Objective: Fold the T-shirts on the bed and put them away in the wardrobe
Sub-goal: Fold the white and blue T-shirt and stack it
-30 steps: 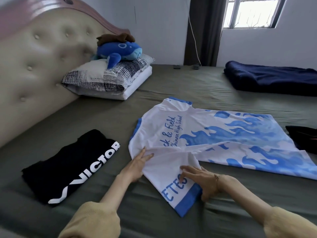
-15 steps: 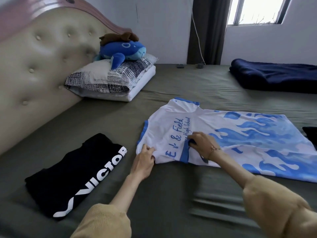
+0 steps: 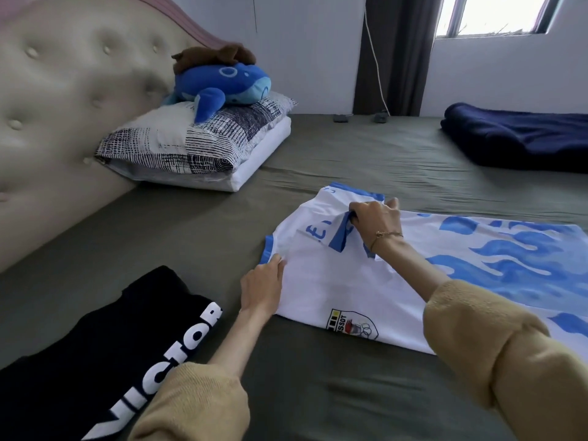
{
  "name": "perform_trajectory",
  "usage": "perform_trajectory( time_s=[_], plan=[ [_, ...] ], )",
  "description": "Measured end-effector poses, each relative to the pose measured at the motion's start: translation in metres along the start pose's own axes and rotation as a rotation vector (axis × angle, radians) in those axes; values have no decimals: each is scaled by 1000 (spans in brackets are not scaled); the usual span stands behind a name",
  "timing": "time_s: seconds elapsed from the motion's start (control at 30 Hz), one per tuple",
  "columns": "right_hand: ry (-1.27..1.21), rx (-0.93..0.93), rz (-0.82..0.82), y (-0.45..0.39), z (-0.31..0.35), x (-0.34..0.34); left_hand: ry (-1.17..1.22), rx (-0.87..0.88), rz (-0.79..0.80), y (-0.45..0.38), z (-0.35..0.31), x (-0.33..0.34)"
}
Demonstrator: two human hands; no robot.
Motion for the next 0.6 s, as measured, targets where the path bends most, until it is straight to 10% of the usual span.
perform_trajectory(
  time_s=[0.37,0.6],
  plan=[
    [-393,-220,353,12,7,33,-348,-52,39,-31,0,17],
    [-233,-391,375,52,6,37,-79,-95,-100,-21,-26,19]
  ],
)
Point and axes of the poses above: each hand's wrist, its own y-axis away from the middle knuckle, its own x-axis out of the palm, z = x × y, the point moved 2 cm from there along -y, towards the middle knuckle, and after that the axes turned 2 degrees about z, right-handed, at the moved point
